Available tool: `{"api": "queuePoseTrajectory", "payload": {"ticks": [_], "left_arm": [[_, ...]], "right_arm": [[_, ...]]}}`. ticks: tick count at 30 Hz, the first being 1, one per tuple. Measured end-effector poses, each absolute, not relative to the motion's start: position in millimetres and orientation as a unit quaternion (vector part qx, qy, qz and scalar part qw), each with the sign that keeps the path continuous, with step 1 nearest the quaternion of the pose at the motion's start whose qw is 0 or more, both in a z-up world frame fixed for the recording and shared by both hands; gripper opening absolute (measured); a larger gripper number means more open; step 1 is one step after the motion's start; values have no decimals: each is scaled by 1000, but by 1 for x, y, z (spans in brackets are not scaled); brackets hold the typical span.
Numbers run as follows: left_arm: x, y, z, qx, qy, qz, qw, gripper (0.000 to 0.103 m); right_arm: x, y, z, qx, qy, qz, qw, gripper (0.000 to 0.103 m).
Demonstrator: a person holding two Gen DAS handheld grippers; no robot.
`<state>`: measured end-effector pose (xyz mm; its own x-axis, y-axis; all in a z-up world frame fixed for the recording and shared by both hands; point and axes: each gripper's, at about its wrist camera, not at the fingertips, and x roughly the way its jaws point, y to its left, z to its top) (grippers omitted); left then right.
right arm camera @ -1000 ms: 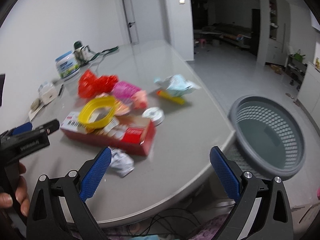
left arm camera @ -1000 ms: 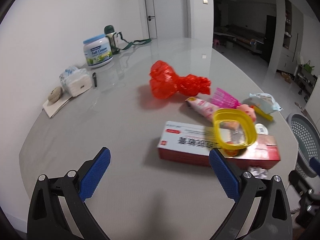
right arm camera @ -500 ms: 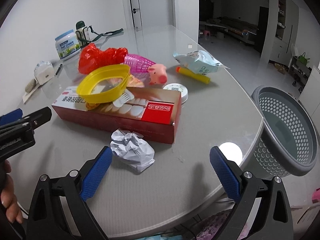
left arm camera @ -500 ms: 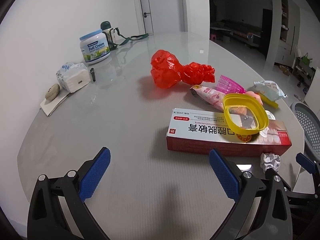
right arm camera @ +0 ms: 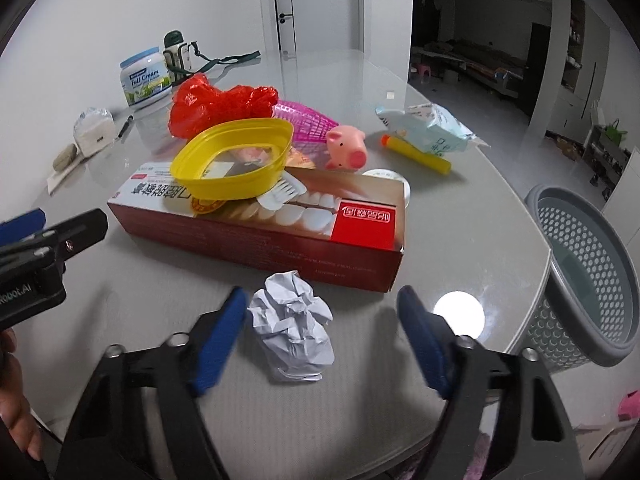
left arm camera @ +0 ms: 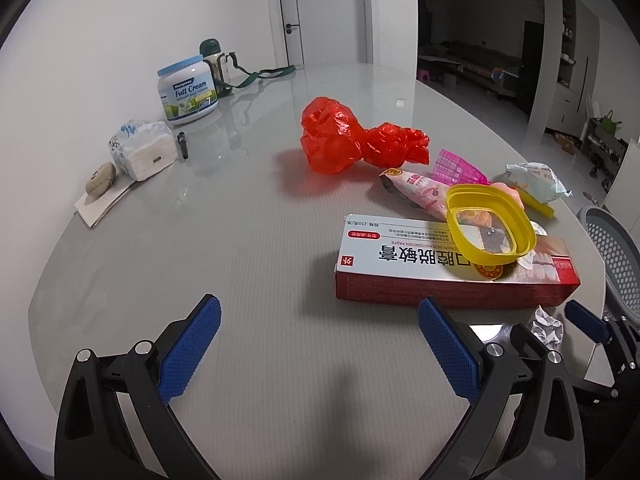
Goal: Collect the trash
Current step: 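Grasp the crumpled white paper with the right gripper while the left gripper approaches the yellow lid, then grasp the yellow plastic lid with the left gripper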
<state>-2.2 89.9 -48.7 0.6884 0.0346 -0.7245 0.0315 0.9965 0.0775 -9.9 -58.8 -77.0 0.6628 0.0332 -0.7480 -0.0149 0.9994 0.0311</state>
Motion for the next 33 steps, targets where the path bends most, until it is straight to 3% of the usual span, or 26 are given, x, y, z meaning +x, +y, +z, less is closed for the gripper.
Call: {"api": "queuePoseTrajectory", "payload": {"ticks": [2,6,7,24,33], "left_arm": [[-3,89,-49,40,395,-2,918,97],[-4,83,-48,40,394,-8,918,97],[-5,81,-48,40,394,-11,918,97],[22,10,-30,28,390,-69,918,97],[46,-14,-52,47,419,-56,905,97]], "right_arm": [[-11,-59,-76,14,410,17,912,64],[-15,-60,-74,9,409,18,913,35],[-16,-62,-74,11,409,21,912,34],[-35,-132,-38,69,373,7,925,33],[-37,-164,-39,95,372,-9,923,33]]}}
